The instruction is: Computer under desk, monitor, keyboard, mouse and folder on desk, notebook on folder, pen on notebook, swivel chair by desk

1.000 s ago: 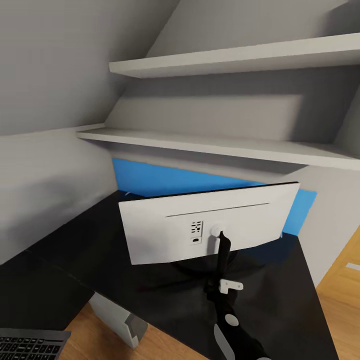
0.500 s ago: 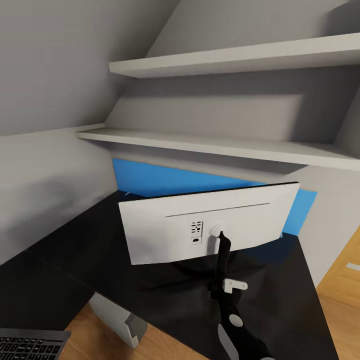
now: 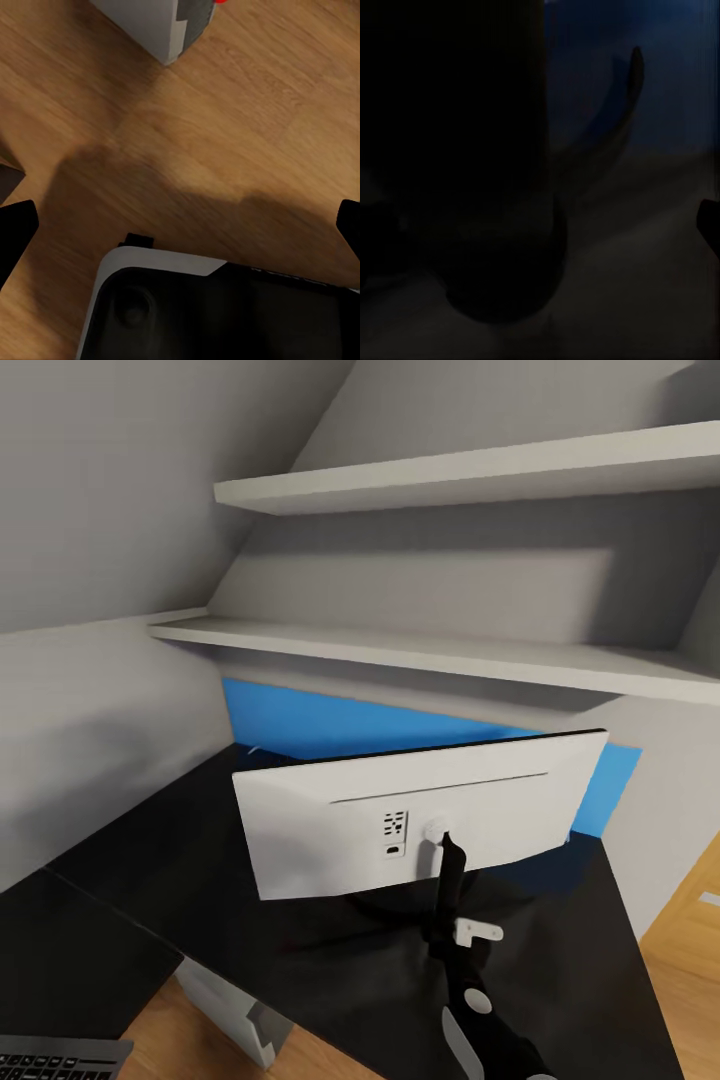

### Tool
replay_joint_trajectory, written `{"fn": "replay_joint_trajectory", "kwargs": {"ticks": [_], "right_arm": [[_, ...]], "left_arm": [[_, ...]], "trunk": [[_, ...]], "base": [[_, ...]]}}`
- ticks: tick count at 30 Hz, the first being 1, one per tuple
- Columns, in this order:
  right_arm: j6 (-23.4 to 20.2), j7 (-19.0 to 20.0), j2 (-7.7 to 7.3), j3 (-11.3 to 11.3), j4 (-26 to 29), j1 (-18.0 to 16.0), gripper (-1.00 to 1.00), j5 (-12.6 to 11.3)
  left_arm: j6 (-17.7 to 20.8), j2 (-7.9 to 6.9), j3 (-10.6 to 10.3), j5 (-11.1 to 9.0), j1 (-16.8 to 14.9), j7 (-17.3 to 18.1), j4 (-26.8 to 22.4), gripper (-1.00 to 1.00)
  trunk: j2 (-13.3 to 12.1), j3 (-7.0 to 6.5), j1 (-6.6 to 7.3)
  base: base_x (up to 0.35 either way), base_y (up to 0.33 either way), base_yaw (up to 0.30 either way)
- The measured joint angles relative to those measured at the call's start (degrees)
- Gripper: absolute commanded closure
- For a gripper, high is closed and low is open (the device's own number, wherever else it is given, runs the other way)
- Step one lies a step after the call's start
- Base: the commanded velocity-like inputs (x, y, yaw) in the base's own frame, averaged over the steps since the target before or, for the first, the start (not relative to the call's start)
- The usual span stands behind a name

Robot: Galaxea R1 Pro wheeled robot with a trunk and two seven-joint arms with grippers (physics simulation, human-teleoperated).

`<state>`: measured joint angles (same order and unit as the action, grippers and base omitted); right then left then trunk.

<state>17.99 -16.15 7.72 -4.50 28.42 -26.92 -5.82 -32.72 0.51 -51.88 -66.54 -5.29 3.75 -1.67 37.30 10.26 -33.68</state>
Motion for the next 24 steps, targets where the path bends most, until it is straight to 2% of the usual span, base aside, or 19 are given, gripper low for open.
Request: {"fn": "replay_joint_trajectory", "kwargs": {"ticks": [6,12,20,21,24], "right_arm": [[0.1,-0.3,-0.28,-0.1,0.0,0.0,-1.00,0.2],[0.2,-0.2,-0.36,-0.3,-0.1,0.0,-1.00,0.3],[0.3,-0.2,-0.37,-0.3,-0.1,0.0,-1.00,0.3],[0.3,-0.2,-0.37,-0.3,-0.1,0.0,1.00,0.3],[0.2,0.1,-0.36,-0.3,-0.1,0.0,1.00,0.5]], "left_arm": [[0.0,0.00,0.0,0.0,0.0,0.0,0.0,-1.00],[0.0,0.00,-0.1,0.1,0.0,0.1,0.0,-1.00],[0.0,0.00,-0.1,0.0,0.0,0.0,0.0,-1.00],[0.0,0.00,0.0,0.0,0.0,0.0,0.0,-1.00],[0.0,0.00,0.0,0.0,0.0,0.0,0.0,-1.00]], "trunk": [[0.0,0.00,0.00],[0.0,0.00,0.02],[0.0,0.00,0.00],[0.0,0.00,0.00],[0.0,0.00,0.00]], "base": [[0.004,0.000,0.000],[0.159,0.000,0.000],[0.031,0.000,0.000],[0.005,0.000,0.000],[0.001,0.000,0.000]]}}
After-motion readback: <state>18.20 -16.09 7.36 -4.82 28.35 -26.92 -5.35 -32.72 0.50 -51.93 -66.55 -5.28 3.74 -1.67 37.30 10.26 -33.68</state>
